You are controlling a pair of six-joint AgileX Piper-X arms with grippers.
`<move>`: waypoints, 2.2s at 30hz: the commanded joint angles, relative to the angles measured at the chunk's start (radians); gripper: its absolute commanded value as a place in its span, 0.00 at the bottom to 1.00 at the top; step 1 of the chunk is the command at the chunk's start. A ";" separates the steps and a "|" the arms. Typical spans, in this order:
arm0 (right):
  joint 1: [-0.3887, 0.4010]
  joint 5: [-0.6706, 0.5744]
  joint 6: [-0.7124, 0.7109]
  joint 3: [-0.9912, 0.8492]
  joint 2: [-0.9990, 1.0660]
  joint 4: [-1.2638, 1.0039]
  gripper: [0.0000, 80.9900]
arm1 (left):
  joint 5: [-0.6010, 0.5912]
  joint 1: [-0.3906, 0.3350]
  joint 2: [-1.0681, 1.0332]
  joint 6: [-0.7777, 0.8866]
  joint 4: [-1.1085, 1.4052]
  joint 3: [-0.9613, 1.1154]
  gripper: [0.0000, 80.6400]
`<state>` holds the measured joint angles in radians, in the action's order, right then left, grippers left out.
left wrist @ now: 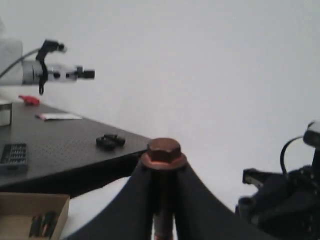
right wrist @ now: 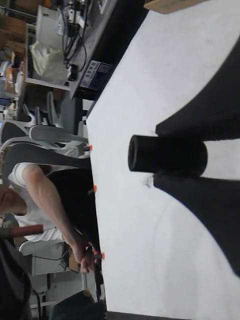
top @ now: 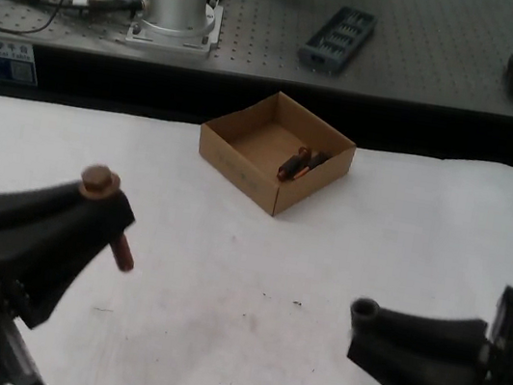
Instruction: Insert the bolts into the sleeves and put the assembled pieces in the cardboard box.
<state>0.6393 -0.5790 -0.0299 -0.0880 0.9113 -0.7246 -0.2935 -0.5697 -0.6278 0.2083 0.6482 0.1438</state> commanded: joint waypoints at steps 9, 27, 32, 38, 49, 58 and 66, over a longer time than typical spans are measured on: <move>0.004 -0.037 0.037 0.035 0.121 -0.211 0.07 | -0.263 -0.004 -0.222 0.133 0.326 0.069 0.01; 0.004 -0.208 0.172 0.033 0.399 -0.547 0.07 | -0.423 -0.143 -0.708 0.127 0.598 0.174 0.01; 0.004 -0.225 0.172 0.033 0.399 -0.538 0.07 | -0.426 -0.143 -0.726 0.133 0.612 0.189 0.01; 0.004 -0.225 0.172 0.033 0.406 -0.528 0.07 | -0.429 -0.143 -0.726 0.160 0.632 0.194 0.01; 0.004 -0.246 0.172 0.033 0.406 -0.528 0.07 | -0.430 -0.200 -0.778 0.137 0.633 0.217 0.01; 0.004 -0.246 0.179 0.033 0.406 -0.528 0.07 | -0.437 -0.218 -0.794 0.122 0.626 0.224 0.01; 0.004 -0.270 0.187 0.033 0.406 -0.539 0.07 | -0.437 -0.218 -0.794 0.030 0.531 0.224 0.01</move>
<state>0.6393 -0.8436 0.1274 -0.0528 1.3138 -1.2170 -0.7325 -0.7855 -1.4227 0.2721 1.1916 0.3565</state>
